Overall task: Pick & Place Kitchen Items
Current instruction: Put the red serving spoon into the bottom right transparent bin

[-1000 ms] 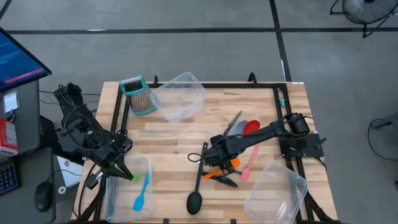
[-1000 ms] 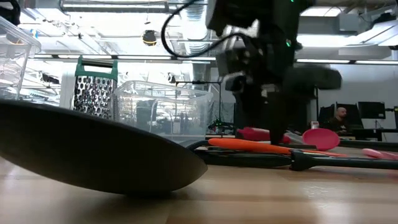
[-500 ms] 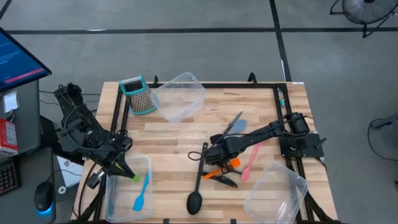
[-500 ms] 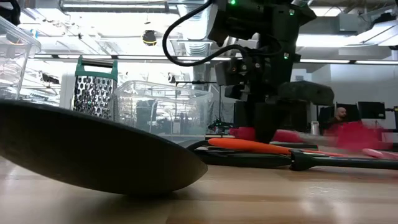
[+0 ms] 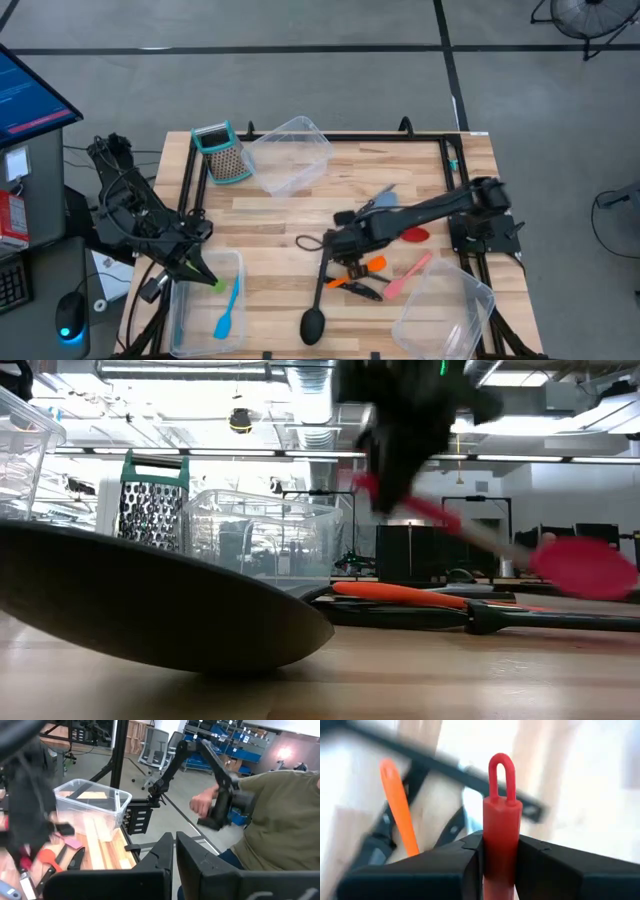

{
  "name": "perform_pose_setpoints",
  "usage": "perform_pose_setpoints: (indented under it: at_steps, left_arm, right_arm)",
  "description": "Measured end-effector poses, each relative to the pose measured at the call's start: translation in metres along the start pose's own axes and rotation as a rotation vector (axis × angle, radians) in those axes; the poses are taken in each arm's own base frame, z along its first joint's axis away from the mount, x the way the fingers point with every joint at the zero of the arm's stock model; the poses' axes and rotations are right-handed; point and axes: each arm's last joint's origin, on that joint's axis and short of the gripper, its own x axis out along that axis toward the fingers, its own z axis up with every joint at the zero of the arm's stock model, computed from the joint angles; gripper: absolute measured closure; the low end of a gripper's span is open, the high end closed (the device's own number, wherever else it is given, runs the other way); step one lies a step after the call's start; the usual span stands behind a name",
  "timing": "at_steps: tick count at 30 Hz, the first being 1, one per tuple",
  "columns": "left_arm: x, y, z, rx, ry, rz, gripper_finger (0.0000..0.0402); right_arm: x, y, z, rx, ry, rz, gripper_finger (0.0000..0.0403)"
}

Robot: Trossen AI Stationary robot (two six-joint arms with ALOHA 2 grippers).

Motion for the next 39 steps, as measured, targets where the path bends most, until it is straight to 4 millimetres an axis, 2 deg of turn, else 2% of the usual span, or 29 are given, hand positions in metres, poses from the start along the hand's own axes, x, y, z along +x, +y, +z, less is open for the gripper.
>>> perform_pose_setpoints:
  at_steps: [2,4,9,13,16,19,21,24,27,34,39]
  left_arm:
    - [0.0,0.0,0.0,0.007,-0.002,0.001,0.0399]
    - [0.0,0.0,0.0,0.008,-0.001,0.004,0.0399]
    - [0.0,0.0,0.0,0.008,-0.004,0.006,0.0399]
    - [0.0,0.0,0.0,0.009,-0.007,0.015,0.0399]
    - [0.0,0.001,0.001,0.009,-0.013,0.029,0.0399]
    - [0.0,0.001,0.001,0.009,-0.013,0.029,0.0399]
    - [0.0,0.001,0.001,0.009,-0.013,0.03,0.0399]
    - [0.0,0.001,0.001,0.009,-0.013,0.03,0.0399]
    - [0.0,0.001,0.001,0.007,-0.013,0.029,0.0399]
    - [0.0,0.001,0.001,0.001,-0.016,0.028,0.0399]
    - [0.0,0.001,0.001,0.0,-0.018,0.031,0.0399]
  right_arm:
    - [-0.039,-0.008,0.003,0.083,-0.122,-0.057,0.0348]
    - [-0.084,-0.015,-0.002,0.182,-0.242,-0.122,0.0348]
    - [-0.185,-0.023,-0.04,0.516,-0.551,-0.186,0.0348]
    - [-0.241,-0.026,-0.08,0.801,-0.744,-0.121,0.0348]
    - [-0.265,-0.022,-0.105,0.897,-0.793,-0.012,0.0348]
    - [-0.274,-0.011,-0.12,0.878,-0.784,0.062,0.0348]
    - [-0.276,0.003,-0.121,0.775,-0.79,0.086,0.0348]
    - [-0.273,0.034,-0.118,0.56,-0.817,0.097,0.0348]
    - [-0.268,0.064,-0.121,0.478,-0.834,0.019,0.0348]
    - [-0.257,0.111,-0.158,0.629,-0.917,-0.1,0.0348]
    - [-0.234,0.134,-0.169,0.672,-0.868,-0.15,0.0348]
